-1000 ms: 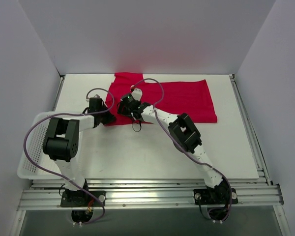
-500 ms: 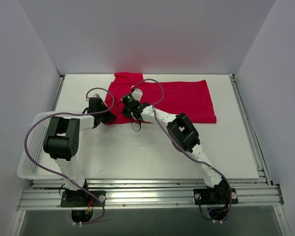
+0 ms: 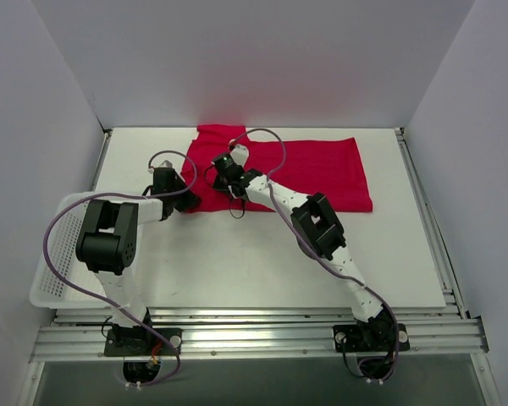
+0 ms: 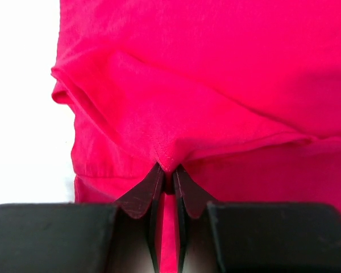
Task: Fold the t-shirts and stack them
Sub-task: Fold the flattened tshirt in 1/3 of the way
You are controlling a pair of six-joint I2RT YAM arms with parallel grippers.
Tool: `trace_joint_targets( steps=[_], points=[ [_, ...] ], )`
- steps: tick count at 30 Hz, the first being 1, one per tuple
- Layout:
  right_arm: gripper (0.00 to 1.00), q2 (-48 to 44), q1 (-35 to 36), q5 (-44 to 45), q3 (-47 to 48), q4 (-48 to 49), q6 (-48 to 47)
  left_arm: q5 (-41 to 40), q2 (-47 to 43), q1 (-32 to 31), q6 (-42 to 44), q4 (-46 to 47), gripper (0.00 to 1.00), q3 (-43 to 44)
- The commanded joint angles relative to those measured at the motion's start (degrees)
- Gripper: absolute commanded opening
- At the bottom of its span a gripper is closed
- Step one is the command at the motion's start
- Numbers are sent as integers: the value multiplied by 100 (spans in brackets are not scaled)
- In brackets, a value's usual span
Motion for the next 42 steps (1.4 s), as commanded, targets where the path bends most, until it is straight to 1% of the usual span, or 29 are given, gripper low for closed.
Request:
trace_joint_targets(
  steps=[1,6,12,14,15,16,17,18,19,20,21,22,27,30,31,33,34,35,36,37,38,39,40,41,42],
  points=[
    [5,-22,-77,47,283,-134,-122,-105,259,38,188,-248,2,-72],
    [6,153,-183,-49,529,-109,-158,-87,294,29,179,-230,2,-72],
    [7,628,-385,-199,986,93,-184,-69,303,38,214,-239,2,-63],
    [9,839,-455,-269,1188,216,-149,-78,312,29,214,-248,2,-46],
    [12,918,-534,-278,1276,217,-132,-69,320,29,223,-248,2,-46],
    [24,1040,-569,-287,1364,217,-97,-69,320,29,223,-257,2,-28],
    [38,1094,-596,-295,1513,235,-96,-61,338,29,232,-274,2,-19],
    [56,1129,-631,-252,1566,235,-53,-52,347,29,232,-274,2,-28],
    [78,1129,-666,-147,1584,235,-61,-60,347,21,232,-274,2,-37],
    [93,1112,-675,-85,1584,409,-79,-60,338,12,240,-274,2,-37],
    [98,1086,-684,-32,1584,515,-140,-78,338,3,240,-283,2,-37],
    [100,1007,-701,90,1558,603,-201,-95,329,-6,258,-292,2,-37],
    [100,542,-737,337,1278,1280,-702,-148,347,-32,258,-336,2,-11],
    [100,-73,-737,530,936,1525,-1045,-192,329,-41,258,-432,2,42],
    [100,-492,-737,600,534,1561,-1107,-210,260,-41,267,-493,2,51],
    [100,-986,-737,881,-38,1632,-1195,-289,145,-50,284,-564,2,68],
    [100,-1537,-737,1013,-781,1693,-1212,-324,14,-41,319,-643,2,69],
    [100,-1838,-737,1179,-1180,1781,-1204,-385,-74,-41,337,-678,2,69],
    [100,-2111,-754,1573,-1593,1834,-1178,-420,-136,-41,346,-731,2,86],
    [100,-2679,-780,1725,-2024,1904,-1151,-456,-241,-32,381,-827,2,95],
    [100,-2955,-815,1857,-2820,2026,-1108,-473,-268,-32,398,-845,2,104],
    [100,-3201,-903,1980,-3202,2062,-1038,-491,-277,-41,407,-863,2,104],
    [100,-3656,-973,2242,-3545,2045,-985,-491,-242,-32,416,-950,2,138],
    [100,-3878,-1035,2427,-4114,1758,-862,-474,-216,-32,408,-968,2,130],
    [100,-4263,-1183,2603,-4407,1581,-470,-456,-207,-50,407,-960,2,121]
  ],
)
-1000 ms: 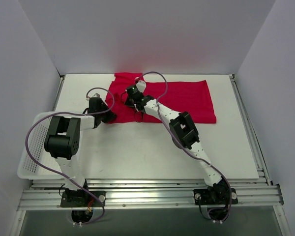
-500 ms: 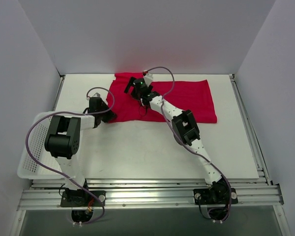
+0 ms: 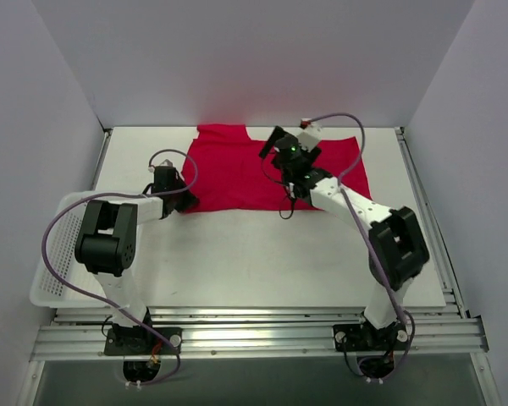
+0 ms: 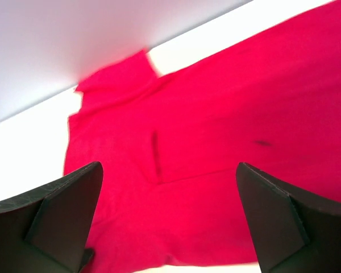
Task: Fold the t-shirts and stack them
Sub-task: Fold the flattened tshirt in 1/3 of the way
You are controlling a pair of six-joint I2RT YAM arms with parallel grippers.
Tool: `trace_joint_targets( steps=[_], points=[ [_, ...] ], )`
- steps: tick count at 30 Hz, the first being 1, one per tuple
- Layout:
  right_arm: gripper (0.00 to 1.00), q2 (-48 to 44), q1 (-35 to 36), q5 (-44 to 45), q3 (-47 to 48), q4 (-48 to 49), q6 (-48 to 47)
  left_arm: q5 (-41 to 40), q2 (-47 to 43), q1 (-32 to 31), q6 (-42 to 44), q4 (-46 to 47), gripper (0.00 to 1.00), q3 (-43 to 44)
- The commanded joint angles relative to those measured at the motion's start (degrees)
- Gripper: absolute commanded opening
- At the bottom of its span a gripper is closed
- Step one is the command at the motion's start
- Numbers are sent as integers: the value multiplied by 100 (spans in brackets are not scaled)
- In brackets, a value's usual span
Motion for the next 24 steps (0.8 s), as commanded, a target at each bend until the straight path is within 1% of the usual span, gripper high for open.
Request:
trace_joint_targets(
  steps=[1,2,3,5,7,9,11,12,13,15,16,17,18,19,21,24],
  points=[
    [100,-968,-435,1186,-1158,-295,681,-240,-61,-15,213,-534,2,21],
    [100,-1152,-505,1196,-1770,-392,857,-257,-69,-15,204,-499,2,-49],
    [100,-1415,-541,1179,-2072,-358,1050,-266,-69,-23,204,-472,2,-76],
    [100,-1514,-602,1450,-2513,-646,1288,-354,-43,-32,195,-489,2,-85],
    [100,-1445,-690,1652,-2524,-1121,1700,-336,-8,-32,169,-560,2,-67],
    [100,-1357,-830,1618,-2593,-1604,1921,-380,-25,-59,160,-638,2,-94],
    [100,-1356,-1093,1260,-2795,-1554,2054,-538,-209,-102,134,-674,4,-207],
    [100,-1391,-1182,1136,-3031,-1527,2072,-591,-480,-146,151,-596,20,-278],
    [100,-1418,-1252,1030,-3138,-1275,2106,-722,-656,-190,195,-508,32,-365],
    [100,-1505,-1341,906,-3305,-1193,2142,-828,-1078,-348,300,-218,61,-619],
    [100,-1541,-1341,915,-3393,-1202,2159,-968,-1506,-418,301,-234,83,-673],
    [100,-1585,-1341,915,-3446,-1202,2194,-1248,-1719,-532,309,-261,92,-717],
    [100,-1663,-1341,897,-3499,-1202,2212,-1372,-1922,-577,310,-365,98,-761],
    [100,-1699,-1341,906,-3604,-1210,2230,-1487,-2254,-612,249,-419,94,-857],
    [100,-1813,-1350,845,-3727,-1176,2274,-1645,-2624,-647,30,-664,94,-946],
    [100,-1866,-1367,687,-3956,-1044,2274,-1786,-2907,-753,-182,-1050,94,-1165]
  ],
)
